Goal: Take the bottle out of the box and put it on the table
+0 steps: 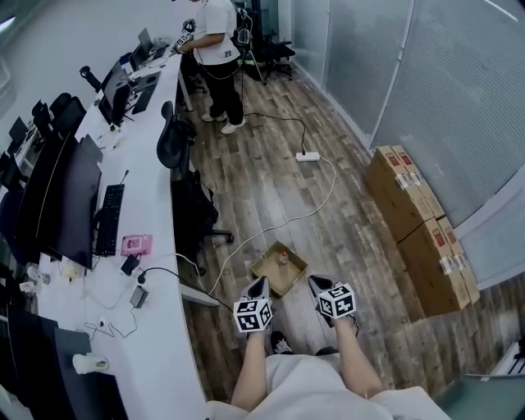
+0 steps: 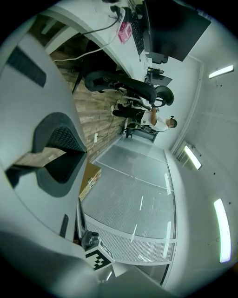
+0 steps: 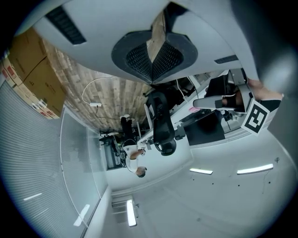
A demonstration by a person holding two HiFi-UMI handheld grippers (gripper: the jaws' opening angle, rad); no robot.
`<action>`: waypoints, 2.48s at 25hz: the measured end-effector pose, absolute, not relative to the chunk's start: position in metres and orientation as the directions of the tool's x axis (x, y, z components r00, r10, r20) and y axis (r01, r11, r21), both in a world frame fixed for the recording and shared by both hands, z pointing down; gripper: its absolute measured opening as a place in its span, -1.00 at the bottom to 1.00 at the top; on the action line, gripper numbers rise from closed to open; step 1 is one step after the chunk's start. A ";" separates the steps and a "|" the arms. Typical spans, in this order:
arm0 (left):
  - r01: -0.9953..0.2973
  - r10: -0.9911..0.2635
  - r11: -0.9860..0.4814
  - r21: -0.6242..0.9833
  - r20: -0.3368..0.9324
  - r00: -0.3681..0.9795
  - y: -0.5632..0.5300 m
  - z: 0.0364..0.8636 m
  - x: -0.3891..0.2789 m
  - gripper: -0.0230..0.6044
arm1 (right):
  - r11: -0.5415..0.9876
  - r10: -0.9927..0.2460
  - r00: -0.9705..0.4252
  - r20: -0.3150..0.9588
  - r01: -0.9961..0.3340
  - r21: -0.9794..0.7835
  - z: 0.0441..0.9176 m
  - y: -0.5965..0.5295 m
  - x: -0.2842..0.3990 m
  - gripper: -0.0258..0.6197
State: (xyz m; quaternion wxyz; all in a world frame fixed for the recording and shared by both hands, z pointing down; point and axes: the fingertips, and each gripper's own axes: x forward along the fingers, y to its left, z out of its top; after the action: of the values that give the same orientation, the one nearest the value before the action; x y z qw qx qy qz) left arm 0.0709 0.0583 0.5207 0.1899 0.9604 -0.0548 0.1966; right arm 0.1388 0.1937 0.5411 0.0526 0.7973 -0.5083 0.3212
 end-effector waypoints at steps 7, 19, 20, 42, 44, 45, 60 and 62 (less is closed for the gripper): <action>-0.138 0.020 -0.927 0.348 0.413 0.911 0.031 0.529 0.098 -0.89 | -0.530 -0.754 0.319 0.575 -0.811 -0.246 0.549 0.175 0.160 -0.80; -0.194 -0.008 -0.887 0.418 0.406 0.914 -0.014 0.534 0.145 -0.89 | -0.478 -0.776 0.271 0.569 -0.842 -0.251 0.559 0.119 0.231 -0.80; -0.215 -0.025 -0.880 0.423 0.412 0.911 -0.021 0.536 0.150 -0.89 | -0.465 -0.776 0.261 0.574 -0.852 -0.241 0.559 0.111 0.240 -0.80; -0.491 -0.279 -0.766 0.414 0.474 0.835 -0.080 0.542 0.286 -0.89 | -0.088 -0.817 -0.056 0.574 -0.972 -0.220 0.552 -0.012 0.440 -0.80; -0.549 -0.333 -0.723 0.420 0.484 0.809 -0.085 0.554 0.269 -0.89 | -0.054 -0.792 -0.090 0.604 -0.975 -0.216 0.573 -0.019 0.439 -0.80; -0.574 -0.356 -0.706 0.414 0.493 0.794 -0.086 0.561 0.261 -0.89 | -0.034 -0.779 -0.107 0.618 -0.977 -0.212 0.583 -0.022 0.437 -0.80; -0.718 -0.429 -0.546 0.431 0.593 0.682 -0.101 0.752 0.218 -0.89 | 0.157 -0.608 -0.209 0.766 -0.977 -0.142 0.796 -0.042 0.386 -0.80; -0.721 -0.423 -0.536 0.439 0.600 0.679 -0.098 0.781 0.220 -0.89 | 0.149 -0.591 -0.228 0.774 -0.974 -0.173 0.827 -0.034 0.380 -0.80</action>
State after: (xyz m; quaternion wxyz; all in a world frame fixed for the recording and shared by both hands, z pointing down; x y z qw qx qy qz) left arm 0.2198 -0.0980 0.7812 0.3444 0.8490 -0.3369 0.2169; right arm 0.3800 -0.0338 0.8272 0.2792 0.5551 -0.7045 0.3429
